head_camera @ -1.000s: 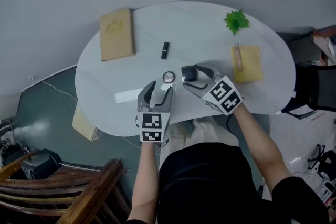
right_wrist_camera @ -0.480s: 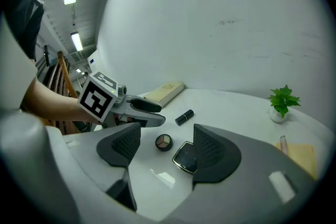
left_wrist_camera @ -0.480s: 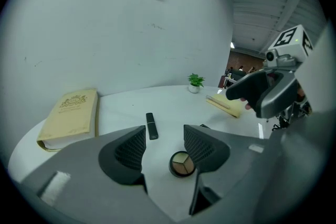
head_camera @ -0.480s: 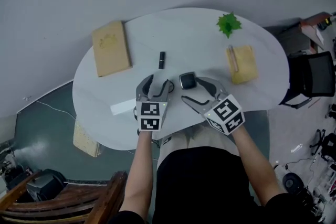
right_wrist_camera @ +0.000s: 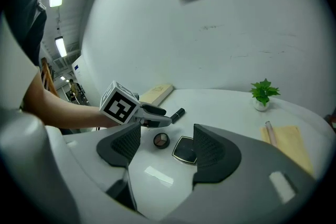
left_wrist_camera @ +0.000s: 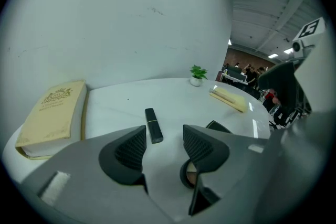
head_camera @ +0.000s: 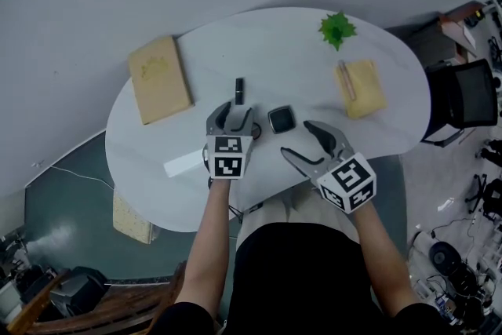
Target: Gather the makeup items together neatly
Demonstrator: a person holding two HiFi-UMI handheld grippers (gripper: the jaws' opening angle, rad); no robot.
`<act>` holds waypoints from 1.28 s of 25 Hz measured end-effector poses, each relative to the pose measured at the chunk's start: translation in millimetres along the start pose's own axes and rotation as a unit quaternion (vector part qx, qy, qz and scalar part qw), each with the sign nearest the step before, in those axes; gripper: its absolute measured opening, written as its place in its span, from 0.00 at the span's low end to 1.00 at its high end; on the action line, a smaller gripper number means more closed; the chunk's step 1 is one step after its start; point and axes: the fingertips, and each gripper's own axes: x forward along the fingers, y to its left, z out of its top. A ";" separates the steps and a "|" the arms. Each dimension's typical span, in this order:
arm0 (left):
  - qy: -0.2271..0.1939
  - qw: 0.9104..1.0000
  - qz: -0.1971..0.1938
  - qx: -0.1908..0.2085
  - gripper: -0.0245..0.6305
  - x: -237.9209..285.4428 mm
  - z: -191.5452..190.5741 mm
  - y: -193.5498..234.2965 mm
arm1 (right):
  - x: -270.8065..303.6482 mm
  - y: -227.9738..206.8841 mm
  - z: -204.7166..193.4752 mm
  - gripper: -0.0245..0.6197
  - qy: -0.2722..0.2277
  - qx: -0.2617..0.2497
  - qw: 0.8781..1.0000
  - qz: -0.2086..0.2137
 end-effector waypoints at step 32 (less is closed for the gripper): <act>0.050 0.999 -0.006 -0.008 0.18 30.5 -18.9 11.9 | -13.5 -2.3 -13.8 0.54 -0.009 0.051 0.998 -0.045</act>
